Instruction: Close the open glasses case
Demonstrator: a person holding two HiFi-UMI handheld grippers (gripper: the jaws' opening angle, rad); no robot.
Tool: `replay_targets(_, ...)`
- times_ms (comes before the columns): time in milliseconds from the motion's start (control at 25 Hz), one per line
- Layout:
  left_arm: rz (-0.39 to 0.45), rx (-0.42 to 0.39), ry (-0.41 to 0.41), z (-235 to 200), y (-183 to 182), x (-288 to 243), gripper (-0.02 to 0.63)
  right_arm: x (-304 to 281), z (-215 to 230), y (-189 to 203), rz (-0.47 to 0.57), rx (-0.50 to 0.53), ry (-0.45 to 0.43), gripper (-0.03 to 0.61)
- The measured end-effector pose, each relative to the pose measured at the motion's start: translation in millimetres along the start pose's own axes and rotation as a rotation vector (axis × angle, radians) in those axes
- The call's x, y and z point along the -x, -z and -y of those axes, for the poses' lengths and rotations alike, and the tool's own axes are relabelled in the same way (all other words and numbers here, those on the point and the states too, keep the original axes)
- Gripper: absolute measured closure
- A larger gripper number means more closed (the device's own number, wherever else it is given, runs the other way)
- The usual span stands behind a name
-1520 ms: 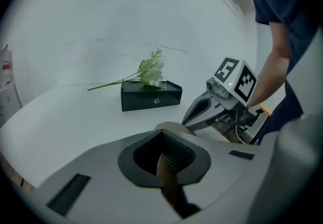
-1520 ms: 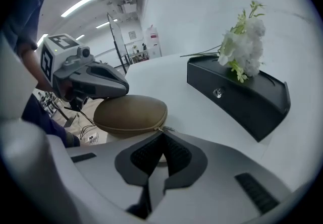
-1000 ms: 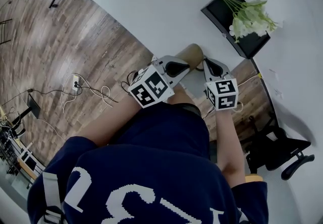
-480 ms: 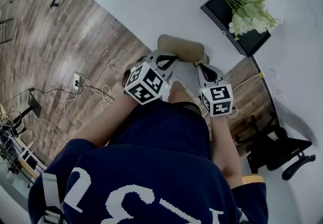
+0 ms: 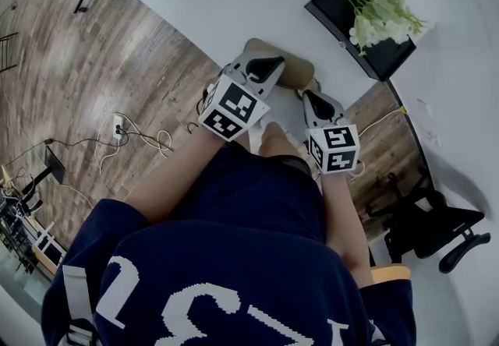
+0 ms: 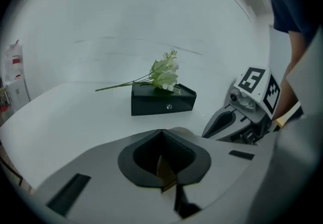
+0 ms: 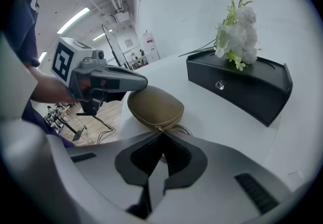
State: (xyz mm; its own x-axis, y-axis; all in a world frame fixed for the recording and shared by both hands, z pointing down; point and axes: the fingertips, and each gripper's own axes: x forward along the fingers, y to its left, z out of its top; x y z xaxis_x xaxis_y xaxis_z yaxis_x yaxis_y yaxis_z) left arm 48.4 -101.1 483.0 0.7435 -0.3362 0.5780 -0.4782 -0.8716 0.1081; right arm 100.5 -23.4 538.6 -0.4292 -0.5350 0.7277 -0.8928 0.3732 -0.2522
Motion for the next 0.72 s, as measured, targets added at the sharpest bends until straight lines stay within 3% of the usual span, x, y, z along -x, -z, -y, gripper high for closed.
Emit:
replay_targets(200, 0.002, -0.010, 0.005, 2, 2, 2, 0.601, 9, 53, -15, 0.043, -0.066, 0.099, 0.557)
replay_targets(280, 0.016, 0.008, 0.007, 2, 2, 2, 0.601, 9, 66, -26, 0.016, -0.009, 0.070, 0.557)
replay_targets(480, 0.020, 0.019, 0.017, 2, 2, 0, 0.601, 4, 26, -23, -0.078, 0.148, -0.053, 0.545)
replay_targets(520, 0.021, 0.022, 0.019, 2, 2, 0, 0.601, 2, 15, -18, -0.098, 0.166, -0.074, 0.463)
replay_targets(560, 0.021, 0.023, 0.022, 2, 1, -1, 0.601, 0, 5, -14, -0.116, 0.179, -0.085, 0.434)
replay_targets(640, 0.022, 0.025, 0.024, 2, 1, 0, 0.601, -4, -5, -7, -0.145, 0.186, -0.067, 0.428)
replay_targets(720, 0.024, 0.027, 0.025, 2, 1, 0, 0.601, -7, -7, -3, -0.149, 0.168, -0.020, 0.466)
